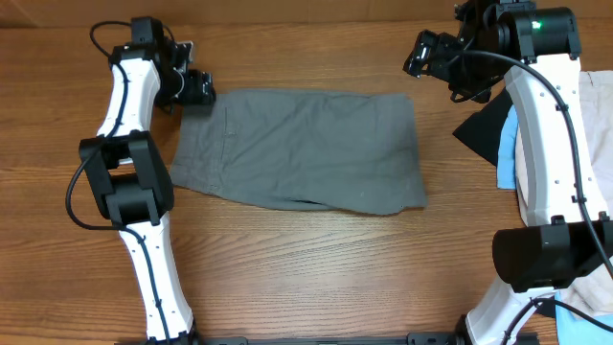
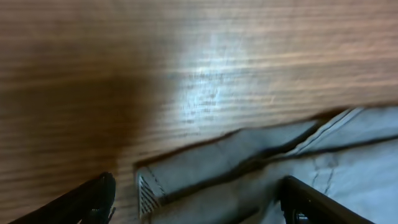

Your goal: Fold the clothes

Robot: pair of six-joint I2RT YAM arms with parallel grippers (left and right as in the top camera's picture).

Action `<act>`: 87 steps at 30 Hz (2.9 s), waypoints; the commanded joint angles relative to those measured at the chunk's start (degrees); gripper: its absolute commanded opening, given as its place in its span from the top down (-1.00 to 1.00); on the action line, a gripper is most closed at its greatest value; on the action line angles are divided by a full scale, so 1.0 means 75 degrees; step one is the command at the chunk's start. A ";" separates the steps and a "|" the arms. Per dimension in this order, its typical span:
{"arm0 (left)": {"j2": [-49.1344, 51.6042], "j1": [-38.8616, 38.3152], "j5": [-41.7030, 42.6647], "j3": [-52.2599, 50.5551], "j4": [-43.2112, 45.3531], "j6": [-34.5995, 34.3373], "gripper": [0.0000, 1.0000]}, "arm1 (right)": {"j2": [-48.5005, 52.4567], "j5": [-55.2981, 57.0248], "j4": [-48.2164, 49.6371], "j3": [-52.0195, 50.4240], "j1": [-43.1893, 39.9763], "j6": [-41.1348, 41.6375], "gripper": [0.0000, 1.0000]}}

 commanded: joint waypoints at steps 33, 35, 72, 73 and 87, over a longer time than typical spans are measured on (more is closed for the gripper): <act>0.0023 -0.0038 0.0291 0.1620 -0.1661 0.0020 0.92 | -0.0041 -0.0041 0.0012 0.0041 -0.0020 -0.0052 -1.00; 0.0023 -0.0044 0.0297 0.1571 -0.1670 0.0020 0.92 | -0.0041 -0.0041 0.0012 0.0041 -0.0020 -0.0052 -1.00; 0.0076 -0.0501 0.0236 0.0353 -0.0423 0.0402 -0.18 | -0.0041 -0.0041 0.0012 0.0041 -0.0020 -0.0052 -1.00; 0.0076 -0.0530 0.0236 0.0411 -0.0443 0.0437 -0.16 | -0.0041 -0.0041 0.0012 0.0041 -0.0020 -0.0052 -1.00; 0.0076 -0.1169 -0.0163 0.0737 -0.1128 0.0490 0.30 | -0.0041 -0.0041 0.0012 0.0041 -0.0020 -0.0052 -1.00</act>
